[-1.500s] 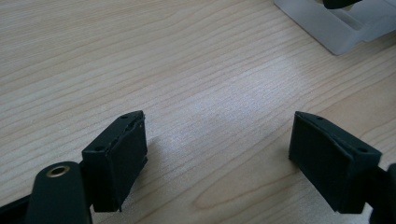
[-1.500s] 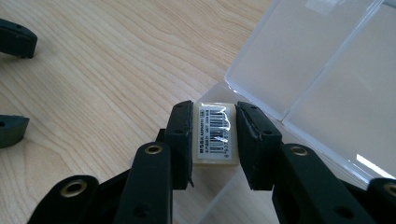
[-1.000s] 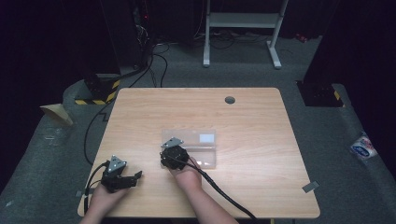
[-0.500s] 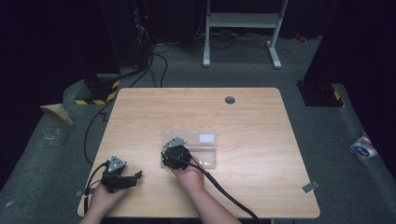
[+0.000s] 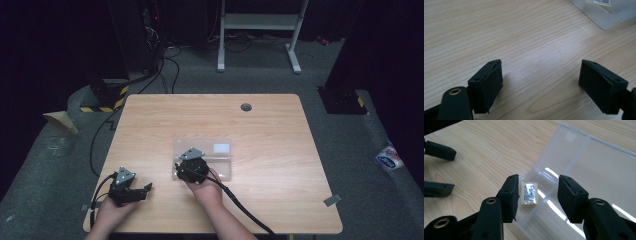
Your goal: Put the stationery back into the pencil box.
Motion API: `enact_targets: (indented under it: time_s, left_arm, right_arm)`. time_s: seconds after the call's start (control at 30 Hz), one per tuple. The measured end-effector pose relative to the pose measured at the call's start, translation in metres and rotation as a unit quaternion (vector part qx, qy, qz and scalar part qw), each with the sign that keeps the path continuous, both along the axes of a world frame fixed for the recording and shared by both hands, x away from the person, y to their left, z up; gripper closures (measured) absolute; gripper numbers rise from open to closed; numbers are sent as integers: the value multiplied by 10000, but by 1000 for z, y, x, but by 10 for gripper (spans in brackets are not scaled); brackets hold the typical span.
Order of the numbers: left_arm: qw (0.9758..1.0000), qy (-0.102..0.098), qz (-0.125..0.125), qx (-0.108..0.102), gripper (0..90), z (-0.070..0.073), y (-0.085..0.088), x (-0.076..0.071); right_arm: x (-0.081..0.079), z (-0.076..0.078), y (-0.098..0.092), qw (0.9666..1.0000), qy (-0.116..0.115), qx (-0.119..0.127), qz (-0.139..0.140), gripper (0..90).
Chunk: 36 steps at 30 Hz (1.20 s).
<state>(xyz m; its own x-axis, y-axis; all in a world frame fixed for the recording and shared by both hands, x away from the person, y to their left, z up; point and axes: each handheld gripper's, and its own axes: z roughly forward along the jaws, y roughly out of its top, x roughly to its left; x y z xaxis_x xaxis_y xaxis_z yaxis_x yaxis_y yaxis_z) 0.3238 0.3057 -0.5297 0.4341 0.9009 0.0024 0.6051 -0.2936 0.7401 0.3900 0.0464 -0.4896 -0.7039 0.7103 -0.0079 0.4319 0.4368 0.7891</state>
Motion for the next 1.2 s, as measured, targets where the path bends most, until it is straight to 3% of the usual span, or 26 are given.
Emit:
enact_targets:
  time_s: [0.37, 0.73, 0.87, 0.9, 1.0, 1.07, 1.1, 1.2]
  left_arm:
    - [10000, -4, -8, 5, 190, 0, 0, 0]
    - [10000, 0, -5, 1, 189, 0, 0, 0]
    - [10000, -11, 4, 14, 189, 0, 0, 0]
    - [10000, -11, 4, 14, 189, 0, 0, 0]
    - [10000, -11, 5, 14, 189, 0, 0, 0]
    - [10000, -14, 12, 13, 189, 0, 0, 0]
    - [10000, -14, 12, 13, 189, 0, 0, 0]
    - [10000, -11, 8, 14, 189, 0, 0, 0]
  right_arm:
    - [-7, 3, -37, 9996, 50, 73, -273, 476]
    - [-15, 0, -110, 9966, 25, 89, -816, 440]
    - [-19, -6, -155, 9922, 100, 113, -1234, 434]
    - [-19, -6, -155, 9922, 100, 113, -1234, 434]
    - [-21, -10, -181, 9887, 100, 111, -1490, 428]
    - [-22, -14, -206, 9844, 156, 70, -1752, 416]
    - [-22, -14, -206, 9844, 156, 70, -1752, 416]
    - [-23, -19, -228, 9803, 248, 16, -1962, 393]
